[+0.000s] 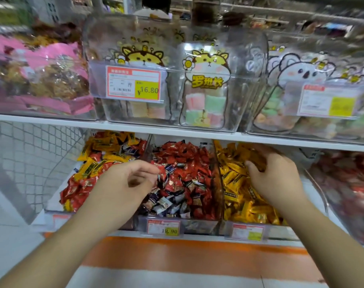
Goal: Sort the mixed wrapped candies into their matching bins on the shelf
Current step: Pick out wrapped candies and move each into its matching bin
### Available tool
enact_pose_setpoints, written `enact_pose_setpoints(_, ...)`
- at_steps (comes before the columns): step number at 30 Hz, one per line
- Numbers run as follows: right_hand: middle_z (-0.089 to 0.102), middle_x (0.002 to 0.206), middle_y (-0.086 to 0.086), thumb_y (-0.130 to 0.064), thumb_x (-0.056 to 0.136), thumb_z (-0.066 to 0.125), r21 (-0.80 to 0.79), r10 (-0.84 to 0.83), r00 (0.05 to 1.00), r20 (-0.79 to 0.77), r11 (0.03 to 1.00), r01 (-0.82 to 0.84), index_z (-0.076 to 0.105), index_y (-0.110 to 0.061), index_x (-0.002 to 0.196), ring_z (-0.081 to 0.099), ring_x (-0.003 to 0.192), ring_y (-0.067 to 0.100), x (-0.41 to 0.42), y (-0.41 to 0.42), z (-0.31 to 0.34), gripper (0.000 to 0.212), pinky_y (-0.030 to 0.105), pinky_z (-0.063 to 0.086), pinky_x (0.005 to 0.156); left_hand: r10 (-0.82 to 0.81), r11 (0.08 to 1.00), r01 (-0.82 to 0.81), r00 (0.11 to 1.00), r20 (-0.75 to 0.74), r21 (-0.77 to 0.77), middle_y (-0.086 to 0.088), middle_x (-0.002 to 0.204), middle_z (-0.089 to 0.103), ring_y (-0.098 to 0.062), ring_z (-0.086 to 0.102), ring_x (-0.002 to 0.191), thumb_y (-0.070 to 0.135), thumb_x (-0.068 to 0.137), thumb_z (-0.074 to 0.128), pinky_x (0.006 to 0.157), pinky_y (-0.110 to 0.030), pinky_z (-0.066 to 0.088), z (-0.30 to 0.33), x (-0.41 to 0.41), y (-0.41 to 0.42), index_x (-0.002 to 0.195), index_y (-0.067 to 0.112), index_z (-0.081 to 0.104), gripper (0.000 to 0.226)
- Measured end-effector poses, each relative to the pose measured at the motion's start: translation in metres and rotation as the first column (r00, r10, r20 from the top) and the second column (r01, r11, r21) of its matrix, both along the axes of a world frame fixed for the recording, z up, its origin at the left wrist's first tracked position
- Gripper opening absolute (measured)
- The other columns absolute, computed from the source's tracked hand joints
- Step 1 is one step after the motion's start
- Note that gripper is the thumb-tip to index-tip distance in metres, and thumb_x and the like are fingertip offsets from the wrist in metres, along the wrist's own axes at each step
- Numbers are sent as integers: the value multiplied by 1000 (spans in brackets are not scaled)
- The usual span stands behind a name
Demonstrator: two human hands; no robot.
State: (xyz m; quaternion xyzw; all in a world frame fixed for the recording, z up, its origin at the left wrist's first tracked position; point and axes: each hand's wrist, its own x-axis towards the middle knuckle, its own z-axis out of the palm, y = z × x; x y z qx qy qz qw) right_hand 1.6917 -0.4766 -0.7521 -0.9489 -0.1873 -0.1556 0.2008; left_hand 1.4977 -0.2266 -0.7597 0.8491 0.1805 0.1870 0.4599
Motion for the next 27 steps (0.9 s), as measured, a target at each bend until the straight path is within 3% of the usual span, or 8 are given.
enact_pose_setpoints(3, 72, 112, 15, -34, 94, 68, -25, 71, 996, -56, 997, -72, 61, -18, 139, 62, 112, 38, -10, 13, -1, 48, 41, 51, 87, 28, 990, -22, 999, -37, 140, 24, 94, 71, 7, 64, 95, 18, 96, 69, 83, -14, 50, -5, -5, 11, 100, 40, 73, 23)
enact_pose_setpoints(6, 69, 119, 14, -33, 97, 65, -46, 141, 986, -89, 988, -146, 61, -11, 138, 59, 116, 34, -24, 29, -1, 47, 38, 48, 90, 96, 971, -77, 993, -70, 228, 21, 94, 69, 6, 62, 93, 16, 96, 67, 80, -12, 49, -13, -9, 28, 100, 38, 71, 23)
enact_pose_setpoints(10, 63, 133, -1, -30, 96, 68, 25, 295, 950, -100, 956, -294, 61, -21, 136, 59, 120, 22, -51, 50, 0, 42, 27, 43, 93, 213, 933, -182, 975, -67, 310, 19, 94, 66, 4, 61, 89, 17, 96, 67, 77, -11, 48, -19, -12, 61, 102, 33, 70, 18)
enact_pose_setpoints(12, 63, 132, -5, -28, 94, 70, 49, 357, 929, -98, 934, -353, 62, -22, 134, 60, 115, 15, -58, 58, -4, 41, 22, 40, 94, 262, 902, -224, 964, -55, 369, 18, 97, 63, 0, 61, 89, 16, 95, 68, 82, -25, 54, -23, -12, 80, 107, 30, 70, 18)
enact_pose_setpoints(15, 63, 127, -10, -27, 94, 72, 62, 414, 906, -93, 910, -410, 63, -24, 132, 54, 87, -2, -64, 68, -9, 39, 13, 38, 84, 330, 842, -265, 942, -62, 469, 6, 110, 67, -16, 65, 100, 17, 93, 69, 89, -41, 57, -32, -11, 104, 118, 27, 71, 27)
enact_pose_setpoints(20, 63, 128, -11, -26, 93, 72, 50, 425, 900, -98, 905, -422, 65, -23, 131, 59, 117, 10, -67, 77, -14, 39, 19, 38, 97, 338, 818, -242, 937, -94, 522, 6, 111, 72, -18, 63, 108, 23, 95, 70, 93, -34, 53, -43, -9, 116, 112, 30, 75, 19)
enact_pose_setpoints(23, 65, 127, -9, -23, 92, 73, 39, 429, 896, -113, 903, -427, 66, -22, 129, 60, 121, 14, -67, 78, -17, 38, 22, 39, 99, 270, 856, -171, 952, -141, 487, 15, 101, 71, -9, 60, 99, 25, 94, 71, 96, -33, 50, -42, -5, 115, 93, 32, 78, 10)
enact_pose_setpoints(27, 65, 125, -8, -19, 90, 74, 31, 435, 892, -127, 900, -435, 67, -21, 127, 61, 121, 15, -66, 77, -20, 37, 23, 39, 101, 205, 890, -88, 953, -221, 448, 18, 101, 65, -7, 59, 95, 26, 96, 68, 99, -35, 45, -44, -3, 113, 99, 33, 77, 12)
